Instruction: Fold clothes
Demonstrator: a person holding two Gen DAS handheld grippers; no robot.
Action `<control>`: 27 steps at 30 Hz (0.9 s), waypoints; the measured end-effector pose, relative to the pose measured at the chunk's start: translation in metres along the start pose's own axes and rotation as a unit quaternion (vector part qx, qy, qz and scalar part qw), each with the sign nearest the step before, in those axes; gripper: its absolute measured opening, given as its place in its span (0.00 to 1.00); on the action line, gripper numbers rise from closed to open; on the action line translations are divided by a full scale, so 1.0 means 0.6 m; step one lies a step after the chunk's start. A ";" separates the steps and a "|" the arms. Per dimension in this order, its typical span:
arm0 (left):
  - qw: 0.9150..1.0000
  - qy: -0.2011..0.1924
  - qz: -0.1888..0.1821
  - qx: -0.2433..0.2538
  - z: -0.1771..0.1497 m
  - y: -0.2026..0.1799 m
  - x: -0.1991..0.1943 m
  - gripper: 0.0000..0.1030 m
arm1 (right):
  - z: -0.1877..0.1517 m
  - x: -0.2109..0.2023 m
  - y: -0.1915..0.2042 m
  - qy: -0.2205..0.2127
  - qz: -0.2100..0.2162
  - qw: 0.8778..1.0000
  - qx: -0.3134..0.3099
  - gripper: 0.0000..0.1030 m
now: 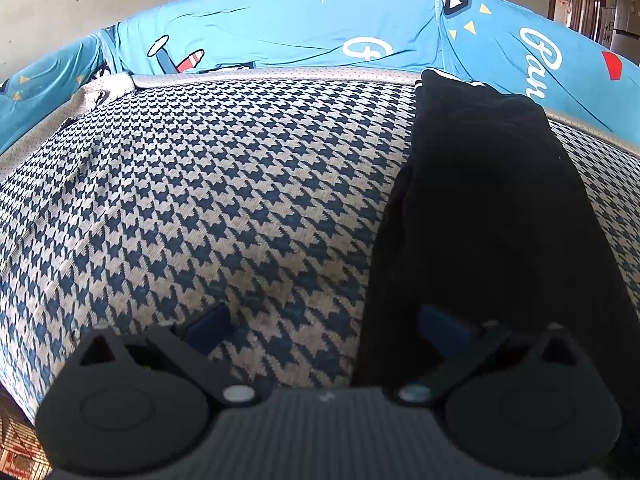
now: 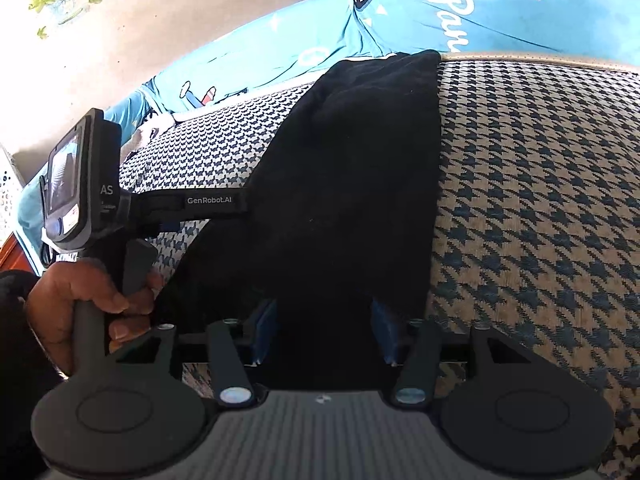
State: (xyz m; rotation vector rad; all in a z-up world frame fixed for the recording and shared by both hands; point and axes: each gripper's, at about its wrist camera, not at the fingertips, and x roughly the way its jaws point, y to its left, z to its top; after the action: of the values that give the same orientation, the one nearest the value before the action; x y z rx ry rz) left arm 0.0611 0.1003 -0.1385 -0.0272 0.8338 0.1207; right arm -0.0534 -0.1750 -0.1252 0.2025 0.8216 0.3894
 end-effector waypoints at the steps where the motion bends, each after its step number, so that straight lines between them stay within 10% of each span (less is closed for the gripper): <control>1: 1.000 0.000 0.000 -0.001 0.001 0.000 0.000 1.00 | 0.002 0.000 -0.002 0.002 0.003 1.000 0.001 0.51; 27: 0.996 0.024 -0.081 -0.013 -0.024 -0.132 -0.108 1.00 | 0.141 -0.014 -0.122 -0.027 -0.012 1.000 0.009 0.55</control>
State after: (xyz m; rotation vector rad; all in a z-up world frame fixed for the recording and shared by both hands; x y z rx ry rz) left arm 0.0167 0.0144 -0.1021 -0.1216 0.8738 -0.0220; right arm 0.0232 -0.2471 -0.0867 0.2192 0.7747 0.3532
